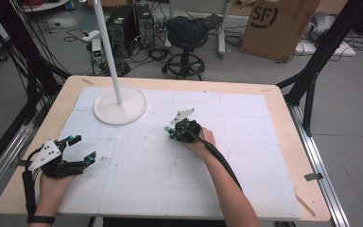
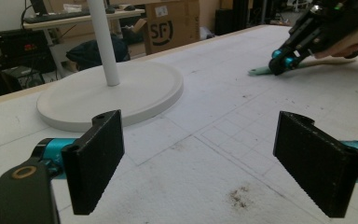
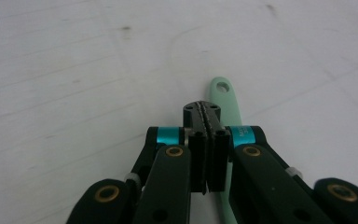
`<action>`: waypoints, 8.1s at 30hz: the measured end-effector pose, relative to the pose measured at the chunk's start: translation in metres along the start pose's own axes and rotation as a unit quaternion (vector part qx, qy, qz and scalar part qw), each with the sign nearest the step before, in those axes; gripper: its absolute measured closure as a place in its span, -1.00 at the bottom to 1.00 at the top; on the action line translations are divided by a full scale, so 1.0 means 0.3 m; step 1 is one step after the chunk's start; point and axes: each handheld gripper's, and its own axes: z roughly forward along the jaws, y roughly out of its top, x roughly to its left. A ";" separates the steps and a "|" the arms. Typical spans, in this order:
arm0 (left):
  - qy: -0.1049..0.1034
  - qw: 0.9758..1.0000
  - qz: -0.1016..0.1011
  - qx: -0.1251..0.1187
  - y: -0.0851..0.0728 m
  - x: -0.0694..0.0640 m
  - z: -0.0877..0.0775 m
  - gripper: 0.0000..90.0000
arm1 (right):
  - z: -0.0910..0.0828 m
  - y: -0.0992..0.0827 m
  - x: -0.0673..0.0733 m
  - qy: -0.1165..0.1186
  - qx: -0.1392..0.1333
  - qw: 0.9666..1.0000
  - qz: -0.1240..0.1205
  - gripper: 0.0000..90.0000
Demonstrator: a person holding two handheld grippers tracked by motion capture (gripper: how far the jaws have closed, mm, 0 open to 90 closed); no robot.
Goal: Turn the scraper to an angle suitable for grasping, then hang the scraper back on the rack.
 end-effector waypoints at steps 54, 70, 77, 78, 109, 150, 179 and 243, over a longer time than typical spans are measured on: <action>0.003 1.000 0.012 -0.006 -0.001 -0.010 -0.003 -0.65 | -0.515 -0.426 -0.040 -0.113 -0.207 0.962 0.138 -0.60; 0.008 1.000 0.014 -0.004 -0.001 -0.011 -0.002 -0.65 | -0.366 -0.274 -0.083 -0.079 -0.154 0.976 0.131 -0.49; 0.007 1.000 0.016 -0.003 -0.001 -0.011 -0.002 -0.64 | -0.289 -0.238 -0.079 -0.070 -0.128 0.981 0.128 -0.44; 0.007 1.000 0.016 -0.003 -0.001 -0.011 -0.003 -0.65 | -0.279 -0.236 -0.076 -0.067 -0.123 0.982 0.130 -0.43; 0.010 1.000 0.026 0.008 0.002 -0.019 0.005 -0.64 | -0.192 -0.238 -0.067 -0.053 -0.038 0.991 0.117 0.68; 0.007 1.000 0.022 0.005 0.001 -0.018 0.004 -0.65 | -0.376 0.190 -0.118 0.024 -0.156 0.981 0.110 0.81; 0.005 1.000 0.023 0.004 0.001 -0.015 0.003 -0.65 | -0.567 0.751 -0.102 0.033 -0.248 0.967 0.055 0.81; 0.004 1.000 0.026 0.004 0.001 -0.017 0.003 -0.65 | -0.536 0.864 -0.082 -0.004 -0.244 0.969 0.044 0.81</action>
